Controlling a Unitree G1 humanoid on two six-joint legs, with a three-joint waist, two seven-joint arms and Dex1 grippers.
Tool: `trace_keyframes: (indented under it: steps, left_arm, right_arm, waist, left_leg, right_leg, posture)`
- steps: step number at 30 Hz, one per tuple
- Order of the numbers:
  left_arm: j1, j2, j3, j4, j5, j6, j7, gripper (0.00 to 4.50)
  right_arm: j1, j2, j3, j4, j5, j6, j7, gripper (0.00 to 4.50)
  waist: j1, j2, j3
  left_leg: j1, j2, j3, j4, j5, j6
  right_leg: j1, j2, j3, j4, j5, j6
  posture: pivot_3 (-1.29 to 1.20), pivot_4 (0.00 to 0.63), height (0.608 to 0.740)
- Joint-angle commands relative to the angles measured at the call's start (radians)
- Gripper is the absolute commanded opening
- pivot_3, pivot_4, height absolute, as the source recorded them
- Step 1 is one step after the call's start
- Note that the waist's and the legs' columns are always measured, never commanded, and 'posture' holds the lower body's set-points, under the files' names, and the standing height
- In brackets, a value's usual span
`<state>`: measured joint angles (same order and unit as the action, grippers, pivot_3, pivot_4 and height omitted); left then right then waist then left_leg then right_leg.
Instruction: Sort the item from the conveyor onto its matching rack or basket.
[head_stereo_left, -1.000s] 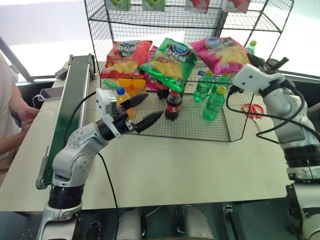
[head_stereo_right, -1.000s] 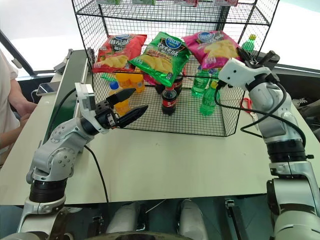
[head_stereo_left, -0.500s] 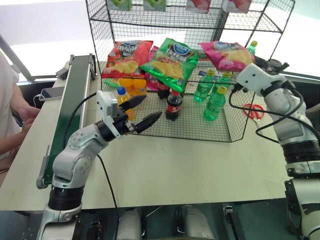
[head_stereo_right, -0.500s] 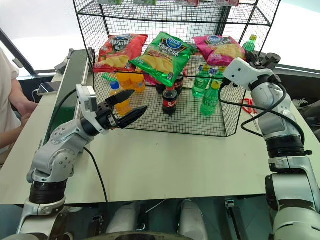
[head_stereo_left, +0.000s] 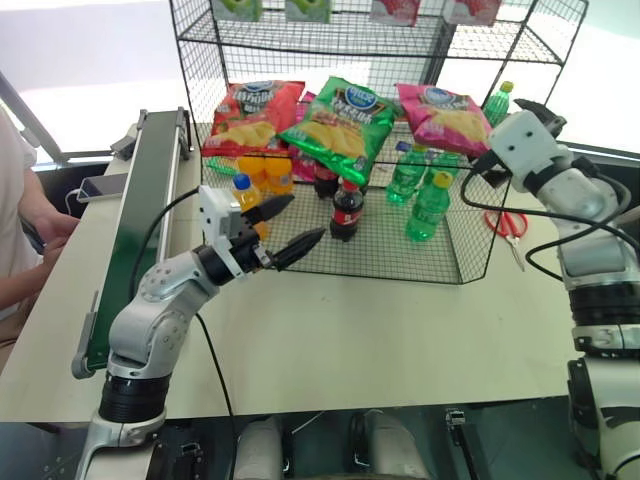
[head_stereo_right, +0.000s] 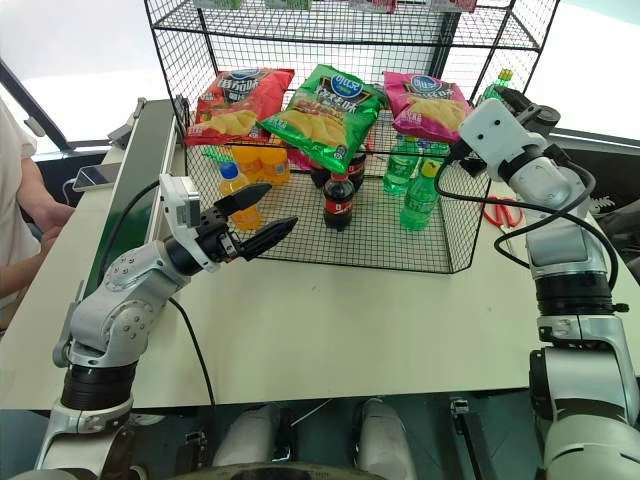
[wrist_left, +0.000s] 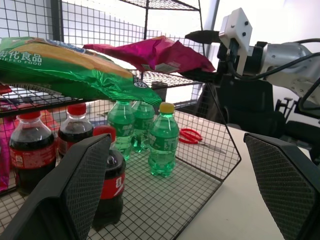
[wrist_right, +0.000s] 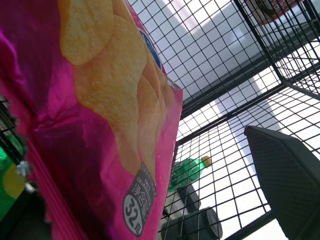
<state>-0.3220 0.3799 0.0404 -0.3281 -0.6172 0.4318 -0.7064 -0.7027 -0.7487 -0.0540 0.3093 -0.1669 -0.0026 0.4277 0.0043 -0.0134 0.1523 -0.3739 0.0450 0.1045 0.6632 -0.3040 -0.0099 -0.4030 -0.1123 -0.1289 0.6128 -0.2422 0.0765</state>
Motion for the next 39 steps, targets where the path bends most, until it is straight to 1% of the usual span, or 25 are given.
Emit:
trace_keyframes:
  steps: [1,7,8,9,11,13,14,16,17,23,27,31,33,35,36,38,39]
  left_arm:
    - [-0.001,-0.003,-0.006,-0.031,0.009,-0.022,0.0,4.5]
    - [0.0,0.005,-0.015,-0.028,0.017,-0.027,-0.004,4.5]
    - [-0.002,0.005,-0.015,-0.027,0.017,-0.026,-0.005,4.5]
    - [-0.003,0.005,-0.015,-0.027,0.017,-0.026,-0.005,4.5]
    - [-0.004,0.003,-0.017,-0.024,0.022,-0.028,-0.005,4.5]
    - [-0.002,0.004,-0.02,-0.026,0.026,-0.028,-0.005,4.5]
    - [-0.002,0.004,-0.02,-0.028,0.025,-0.026,-0.005,4.5]
    - [0.0,0.004,-0.021,-0.031,0.024,-0.025,-0.004,4.5]
    - [0.002,0.004,-0.022,-0.032,0.025,-0.025,-0.003,4.5]
    - [0.006,0.001,-0.028,-0.039,0.03,-0.025,0.002,4.5]
    - [0.009,-0.004,-0.036,-0.044,0.036,-0.026,0.006,4.5]
    - [0.015,-0.004,-0.037,-0.052,0.041,-0.029,0.01,4.5]
    - [0.017,-0.003,-0.034,-0.055,0.041,-0.03,0.013,4.5]
    - [0.02,-0.003,-0.033,-0.057,0.041,-0.031,0.016,4.5]
    - [0.021,-0.003,-0.033,-0.057,0.042,-0.032,0.017,4.5]
    - [0.025,-0.003,-0.034,-0.059,0.045,-0.034,0.019,4.5]
    - [0.026,-0.004,-0.035,-0.061,0.044,-0.034,0.019,4.5]
  right_arm:
    - [0.004,-0.024,-0.042,-0.071,0.045,-0.027,0.027,4.48]
    - [0.033,-0.03,-0.042,-0.109,0.055,-0.056,0.038,4.48]
    - [0.036,-0.039,-0.032,-0.111,0.039,-0.076,0.037,3.96]
    - [0.039,-0.043,-0.027,-0.115,0.03,-0.089,0.037,3.66]
    - [0.043,-0.039,-0.024,-0.122,0.029,-0.095,0.038,2.7]
    - [0.046,-0.037,-0.022,-0.129,0.024,-0.108,0.035,1.66]
    - [0.046,-0.035,-0.024,-0.131,0.023,-0.111,0.032,1.05]
    - [0.043,-0.041,-0.019,-0.126,0.007,-0.125,0.028,0.15]
    - [0.041,-0.047,-0.012,-0.119,-0.01,-0.134,0.025,0.07]
    - [-0.006,-0.095,0.044,-0.043,-0.162,-0.195,-0.045,0.07]
    - [-0.076,-0.129,0.12,0.057,-0.298,-0.231,-0.101,0.07]
    - [-0.101,-0.129,0.145,0.114,-0.324,-0.255,-0.113,0.07]
    - [-0.102,-0.127,0.143,0.125,-0.307,-0.268,-0.1,0.07]
    - [-0.099,-0.129,0.143,0.129,-0.299,-0.283,-0.09,0.85]
    - [-0.097,-0.125,0.138,0.132,-0.286,-0.281,-0.079,1.1]
    - [-0.092,-0.129,0.135,0.13,-0.278,-0.279,-0.065,1.98]
    - [-0.087,-0.125,0.122,0.123,-0.244,-0.275,-0.039,2.59]
  waist:
    - [0.0,0.0,0.0]
    - [0.0,0.0,0.0]
    - [0.0,0.0,0.0]
    - [0.001,0.0,0.0]
    - [0.001,0.0,0.0]
    - [0.0,0.0,0.0]
    - [0.0,0.0,0.0]
    - [0.0,0.0,0.0]
    - [0.0,0.0,0.0]
    - [0.0,0.0,0.0]
    - [-0.003,0.0,0.0]
    - [-0.003,0.0,0.0]
    - [-0.002,0.0,0.0]
    - [-0.003,0.0,0.0]
    - [-0.003,0.0,0.0]
    - [-0.003,0.0,0.0]
    - [-0.003,0.0,0.0]
  left_leg:
    - [0.0,0.0,0.0,0.0,0.0,0.0]
    - [0.0,0.0,0.0,0.0,0.0,0.0]
    - [0.0,0.0,0.0,0.0,0.0,0.0]
    - [0.0,0.0,0.0,0.0,0.0,0.0]
    - [0.0,0.0,0.0,0.0,0.0,0.0]
    - [0.0,0.0,0.0,0.0,0.0,0.0]
    - [0.0,0.0,0.0,0.0,0.0,0.0]
    - [0.0,0.0,0.0,0.0,0.0,0.0]
    - [0.0,0.0,0.0,0.0,0.0,0.0]
    - [0.0,0.0,0.0,0.0,0.0,0.0]
    - [0.0,0.0,0.0,0.0,0.0,0.0]
    - [0.0,0.0,0.0,0.0,0.0,0.0]
    - [0.0,0.0,0.0,0.0,0.0,0.0]
    - [0.0,0.0,0.0,0.0,0.0,0.0]
    - [0.0,0.0,0.0,0.0,0.0,0.0]
    - [0.0,0.0,0.0,0.0,0.0,0.0]
    - [0.0,0.0,0.0,0.0,0.0,0.0]
  right_leg:
    - [0.0,0.0,0.0,0.0,0.0,0.0]
    - [0.0,0.0,0.0,0.0,0.0,0.0]
    - [0.0,0.0,0.0,0.0,0.0,0.0]
    - [0.0,0.0,0.0,0.0,0.0,0.0]
    - [0.0,0.0,0.0,0.0,0.0,0.0]
    - [0.0,0.0,0.0,0.0,0.0,0.0]
    - [0.0,0.0,0.0,0.0,0.0,0.0]
    - [0.0,0.0,0.0,0.0,0.0,0.0]
    - [0.0,0.0,0.0,0.0,0.0,0.0]
    - [0.0,0.0,0.0,0.0,0.0,0.0]
    - [-0.001,0.0,0.0,0.0,0.0,0.0]
    - [-0.001,0.0,0.0,0.0,0.0,0.0]
    - [-0.001,0.0,0.0,0.0,0.0,0.0]
    - [0.0,0.0,0.0,0.0,0.0,0.0]
    - [0.0,0.0,0.0,0.0,0.0,0.0]
    - [0.0,0.0,0.0,0.0,0.0,0.0]
    - [0.0,0.0,0.0,0.0,0.0,0.0]
  posture:
    - [0.0,0.15,0.74]
    - [0.0,0.15,0.74]
    - [0.0,0.15,0.74]
    - [0.0,0.15,0.74]
    - [0.0,0.15,0.74]
    - [0.0,0.15,0.74]
    - [0.0,0.15,0.74]
    - [0.0,0.15,0.74]
    - [0.0,0.15,0.74]
    - [0.0,0.15,0.74]
    - [0.0,0.15,0.74]
    - [0.0,0.15,0.74]
    - [0.0,0.15,0.74]
    - [0.0,0.15,0.74]
    - [0.0,0.15,0.74]
    - [0.0,0.15,0.74]
    - [0.0,0.15,0.74]
